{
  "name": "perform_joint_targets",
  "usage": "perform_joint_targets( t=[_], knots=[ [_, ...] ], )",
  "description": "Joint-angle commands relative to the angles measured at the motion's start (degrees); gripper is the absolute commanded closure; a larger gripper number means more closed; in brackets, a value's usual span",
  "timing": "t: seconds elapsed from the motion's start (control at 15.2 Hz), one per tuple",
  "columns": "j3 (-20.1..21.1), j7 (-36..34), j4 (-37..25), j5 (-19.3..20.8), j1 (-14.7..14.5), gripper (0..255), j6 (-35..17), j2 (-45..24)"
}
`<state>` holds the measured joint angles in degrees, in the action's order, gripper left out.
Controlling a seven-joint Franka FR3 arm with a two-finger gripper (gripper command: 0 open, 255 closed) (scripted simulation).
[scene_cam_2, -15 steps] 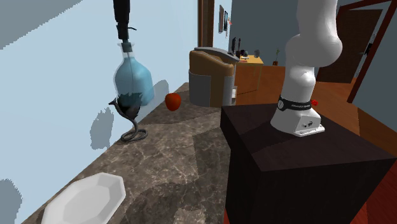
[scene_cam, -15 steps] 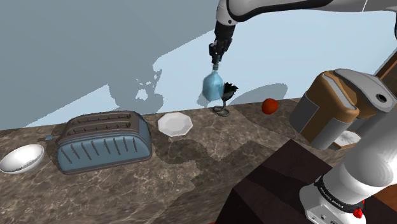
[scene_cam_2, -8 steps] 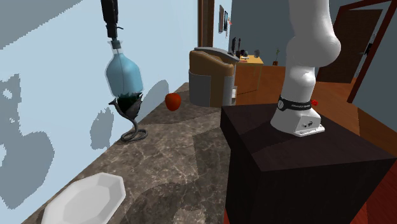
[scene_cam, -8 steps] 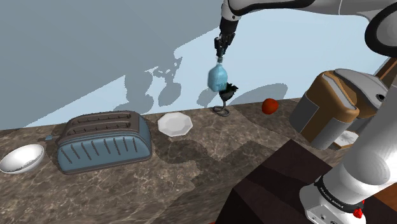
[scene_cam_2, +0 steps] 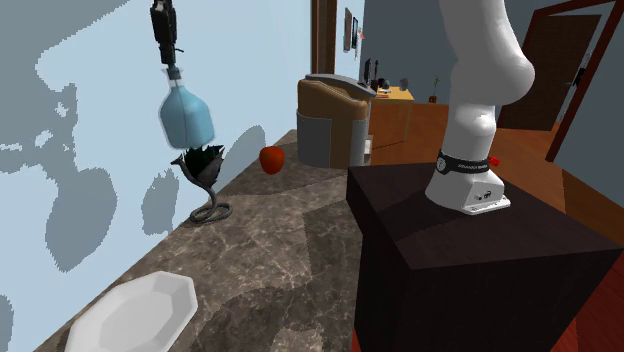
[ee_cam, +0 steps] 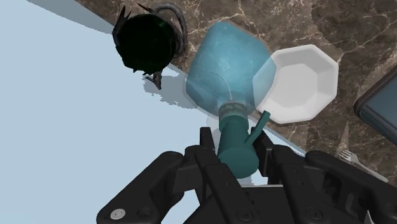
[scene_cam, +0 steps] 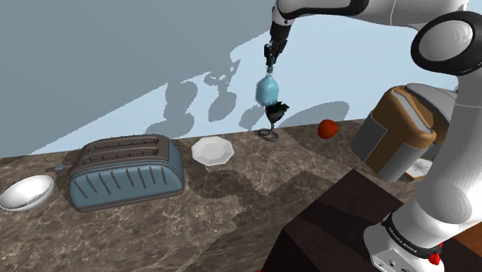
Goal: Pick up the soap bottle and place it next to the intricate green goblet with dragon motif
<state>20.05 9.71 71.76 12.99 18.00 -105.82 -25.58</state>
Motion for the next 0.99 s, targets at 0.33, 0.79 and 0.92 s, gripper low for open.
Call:
perform_joint_targets(
  t=[0.33,0.79,0.92],
  knots=[
    [-0.1,-0.5,6.1,0.1,0.8,255,-5.7,0.5],
    [-0.4,-1.1,11.0,0.5,1.1,255,-10.8,0.1],
    [-0.5,-1.3,12.2,0.7,1.1,255,-12.2,-0.2]
  ],
)
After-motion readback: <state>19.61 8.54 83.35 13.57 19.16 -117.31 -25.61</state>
